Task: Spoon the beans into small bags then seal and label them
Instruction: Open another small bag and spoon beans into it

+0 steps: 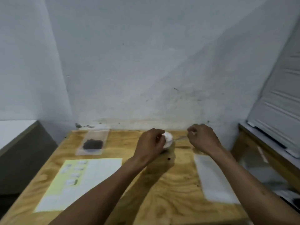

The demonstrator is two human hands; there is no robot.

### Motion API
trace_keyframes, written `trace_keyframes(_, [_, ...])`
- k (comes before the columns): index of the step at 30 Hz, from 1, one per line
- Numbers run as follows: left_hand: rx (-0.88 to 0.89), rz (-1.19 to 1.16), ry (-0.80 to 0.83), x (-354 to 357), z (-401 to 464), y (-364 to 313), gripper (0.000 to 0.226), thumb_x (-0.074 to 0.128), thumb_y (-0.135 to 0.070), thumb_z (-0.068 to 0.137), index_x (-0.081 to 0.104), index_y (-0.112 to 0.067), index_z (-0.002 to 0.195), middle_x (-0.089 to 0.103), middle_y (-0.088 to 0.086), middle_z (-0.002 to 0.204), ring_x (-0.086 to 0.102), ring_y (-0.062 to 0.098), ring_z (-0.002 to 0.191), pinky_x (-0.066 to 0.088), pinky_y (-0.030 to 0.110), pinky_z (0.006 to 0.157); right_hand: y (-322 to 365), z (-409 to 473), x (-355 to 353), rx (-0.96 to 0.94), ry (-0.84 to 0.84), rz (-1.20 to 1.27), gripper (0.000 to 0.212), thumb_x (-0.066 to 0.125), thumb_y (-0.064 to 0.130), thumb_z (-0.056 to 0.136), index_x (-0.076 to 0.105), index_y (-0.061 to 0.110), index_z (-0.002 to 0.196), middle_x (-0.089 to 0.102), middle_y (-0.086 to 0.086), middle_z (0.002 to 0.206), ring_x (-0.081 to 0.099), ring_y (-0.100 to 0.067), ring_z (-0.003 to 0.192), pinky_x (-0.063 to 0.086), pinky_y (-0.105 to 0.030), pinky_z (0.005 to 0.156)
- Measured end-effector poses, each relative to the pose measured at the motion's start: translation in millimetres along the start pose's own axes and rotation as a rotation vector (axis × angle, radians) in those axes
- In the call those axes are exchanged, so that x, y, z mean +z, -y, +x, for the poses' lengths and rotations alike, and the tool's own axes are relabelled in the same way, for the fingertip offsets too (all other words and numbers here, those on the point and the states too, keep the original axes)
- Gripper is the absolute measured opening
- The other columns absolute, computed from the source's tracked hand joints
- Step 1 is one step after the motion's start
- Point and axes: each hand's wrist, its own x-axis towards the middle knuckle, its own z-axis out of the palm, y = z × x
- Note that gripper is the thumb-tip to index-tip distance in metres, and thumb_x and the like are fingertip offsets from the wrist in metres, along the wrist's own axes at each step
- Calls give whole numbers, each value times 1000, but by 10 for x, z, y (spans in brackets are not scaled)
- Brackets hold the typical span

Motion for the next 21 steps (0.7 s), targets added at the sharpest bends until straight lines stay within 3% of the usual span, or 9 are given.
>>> trace_keyframes(2, [12, 42, 188, 405, -84, -219, 38, 66, -33, 91, 70, -13, 122, 73, 6, 111, 68, 20, 95, 54, 34, 85, -414, -133, -65, 138, 111, -118, 30, 56, 27, 95, 72, 3, 101, 70, -16, 108, 66, -33, 95, 55, -38, 76])
trace_keyframes(4, [-19, 165, 401, 760, -154, -414, 62, 70, -50, 87, 61, -13, 136, 63, 9, 133, 60, 25, 117, 48, 35, 94, -695, -292, -80, 258, 220, -196, 31, 53, 31, 98, 58, 7, 78, 66, -13, 94, 65, -33, 88, 46, -32, 62])
trace_keyframes(6, [-82, 302, 571, 1009, -214, -562, 80, 73, -63, 78, 57, -9, 135, 55, 12, 137, 51, 30, 125, 45, 39, 95, -860, -411, -57, 325, 302, -232, 33, 51, 39, 100, 47, 12, 82, 63, -11, 103, 61, -30, 90, 43, -30, 65])
trace_keyframes(8, [-112, 430, 650, 1156, -243, -653, 80, 75, -70, 72, 59, -7, 120, 55, 14, 127, 49, 31, 117, 43, 41, 90, -964, -474, -17, 349, 300, -203, 34, 53, 43, 99, 45, 13, 85, 60, -9, 98, 57, -28, 86, 43, -29, 65])
trace_keyframes(12, [-182, 486, 667, 1232, -219, -728, 75, 77, -70, 69, 61, -8, 109, 51, 13, 122, 46, 31, 113, 42, 41, 89, -1061, -500, 0, 333, 115, -136, 43, 65, 38, 92, 39, 17, 65, 47, -1, 68, 54, -27, 73, 29, -25, 46])
trace_keyframes(16, [-224, 430, 613, 1244, -230, -708, 89, 81, -67, 66, 55, -11, 130, 52, 11, 132, 47, 30, 120, 44, 41, 94, -1116, -441, -62, 366, 13, 141, 33, 78, 31, 82, 59, 10, 64, 60, -7, 66, 61, -28, 67, 41, -28, 54])
trace_keyframes(19, [-284, 197, 470, 1219, -271, -692, 115, 86, -60, 65, 31, -14, 153, 48, 8, 149, 46, 29, 133, 44, 39, 103, -1205, -392, -90, 389, -8, 502, 24, 81, 18, 79, 72, 3, 63, 66, -8, 59, 66, -26, 63, 51, -32, 65])
trace_keyframes(21, [-380, -96, 331, 1144, -282, -715, 111, 86, -54, 70, 28, -12, 155, 52, 5, 147, 53, 25, 129, 47, 32, 95, -1228, -376, -111, 403, -20, 670, 23, 79, 13, 83, 74, 7, 61, 66, -6, 59, 62, -23, 61, 51, -32, 69])
